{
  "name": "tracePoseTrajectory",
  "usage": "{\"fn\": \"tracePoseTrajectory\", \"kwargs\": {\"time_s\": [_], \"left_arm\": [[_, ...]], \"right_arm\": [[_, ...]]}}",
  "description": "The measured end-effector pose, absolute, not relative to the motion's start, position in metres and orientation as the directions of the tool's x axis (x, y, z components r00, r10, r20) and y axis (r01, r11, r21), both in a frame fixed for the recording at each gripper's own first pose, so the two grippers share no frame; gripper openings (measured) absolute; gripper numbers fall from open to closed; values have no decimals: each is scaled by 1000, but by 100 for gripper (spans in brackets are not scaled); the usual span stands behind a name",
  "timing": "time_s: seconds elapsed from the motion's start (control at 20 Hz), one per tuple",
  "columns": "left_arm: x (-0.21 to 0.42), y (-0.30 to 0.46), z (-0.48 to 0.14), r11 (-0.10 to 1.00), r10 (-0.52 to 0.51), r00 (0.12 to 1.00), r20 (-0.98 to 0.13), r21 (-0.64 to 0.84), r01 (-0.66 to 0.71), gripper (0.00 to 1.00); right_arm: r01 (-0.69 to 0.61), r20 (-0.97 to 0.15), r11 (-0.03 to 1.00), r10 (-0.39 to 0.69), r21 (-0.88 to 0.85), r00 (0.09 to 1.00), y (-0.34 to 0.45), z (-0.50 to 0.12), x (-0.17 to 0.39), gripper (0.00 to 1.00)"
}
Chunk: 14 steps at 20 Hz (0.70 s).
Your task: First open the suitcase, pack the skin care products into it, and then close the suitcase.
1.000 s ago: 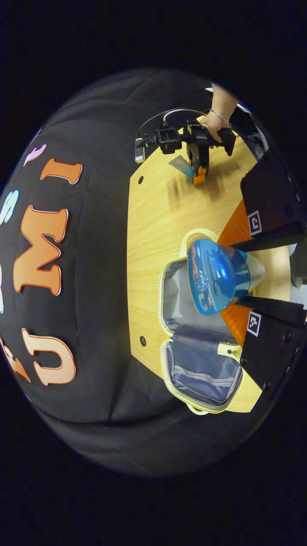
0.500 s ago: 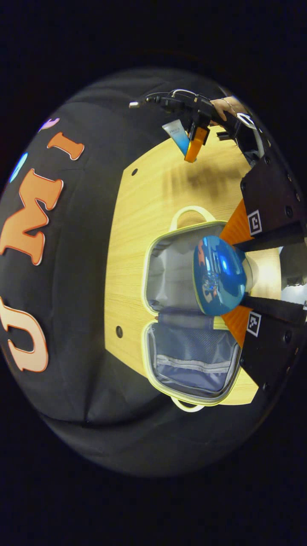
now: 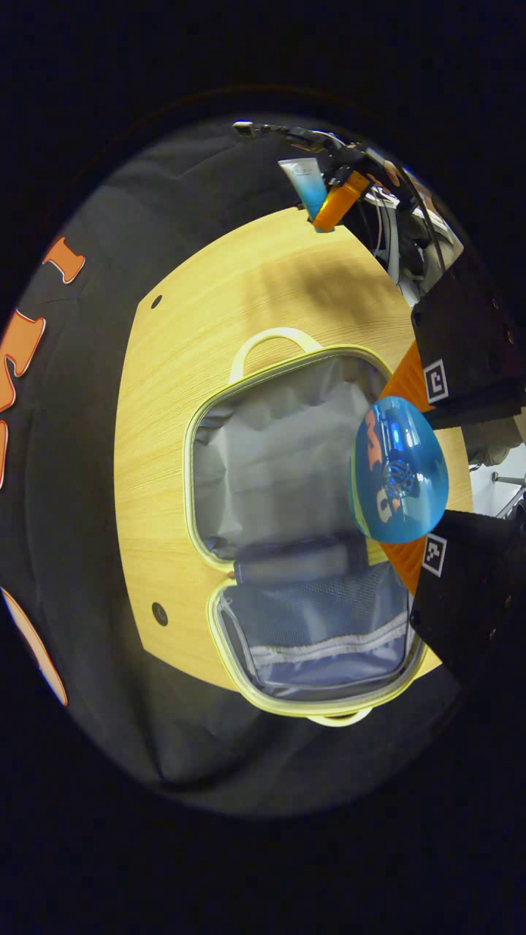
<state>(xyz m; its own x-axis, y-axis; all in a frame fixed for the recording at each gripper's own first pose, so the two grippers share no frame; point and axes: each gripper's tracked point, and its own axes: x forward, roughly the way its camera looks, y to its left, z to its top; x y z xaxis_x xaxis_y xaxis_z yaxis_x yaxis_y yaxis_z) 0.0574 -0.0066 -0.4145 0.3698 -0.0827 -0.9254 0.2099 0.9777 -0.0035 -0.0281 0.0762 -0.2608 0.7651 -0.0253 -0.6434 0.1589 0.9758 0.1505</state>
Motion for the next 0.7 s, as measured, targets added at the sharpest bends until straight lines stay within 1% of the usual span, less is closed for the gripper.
{"fn": "tracePoseTrajectory", "kwargs": {"time_s": [0.25, 0.45, 0.5, 0.6, 0.65, 0.7], "left_arm": [[82, -7, -460, 974, -50, 294, -954, 20, 228, 49], [106, 8, -501, 985, -2, 265, -964, 45, 169, 49], [117, 6, -501, 986, -8, 300, -954, 43, 162, 48], [124, 5, -500, 984, 7, 300, -954, 61, 170, 51], [125, 4, -500, 982, 10, 301, -953, 66, 176, 50], [127, 4, -501, 982, 15, 305, -952, 72, 177, 51]], "right_arm": [[240, -675, 959, -77, 150, 734, 63, -272, -50, 40], [278, -687, 949, -104, 147, 719, 55, -273, -56, 40], [280, -687, 949, -106, 146, 719, 53, -272, -56, 40], [284, -690, 947, -108, 147, 716, 53, -272, -56, 40], [286, -692, 946, -106, 150, 714, 53, -272, -55, 40], [287, -694, 945, -102, 156, 713, 53, -273, -55, 40]]}}
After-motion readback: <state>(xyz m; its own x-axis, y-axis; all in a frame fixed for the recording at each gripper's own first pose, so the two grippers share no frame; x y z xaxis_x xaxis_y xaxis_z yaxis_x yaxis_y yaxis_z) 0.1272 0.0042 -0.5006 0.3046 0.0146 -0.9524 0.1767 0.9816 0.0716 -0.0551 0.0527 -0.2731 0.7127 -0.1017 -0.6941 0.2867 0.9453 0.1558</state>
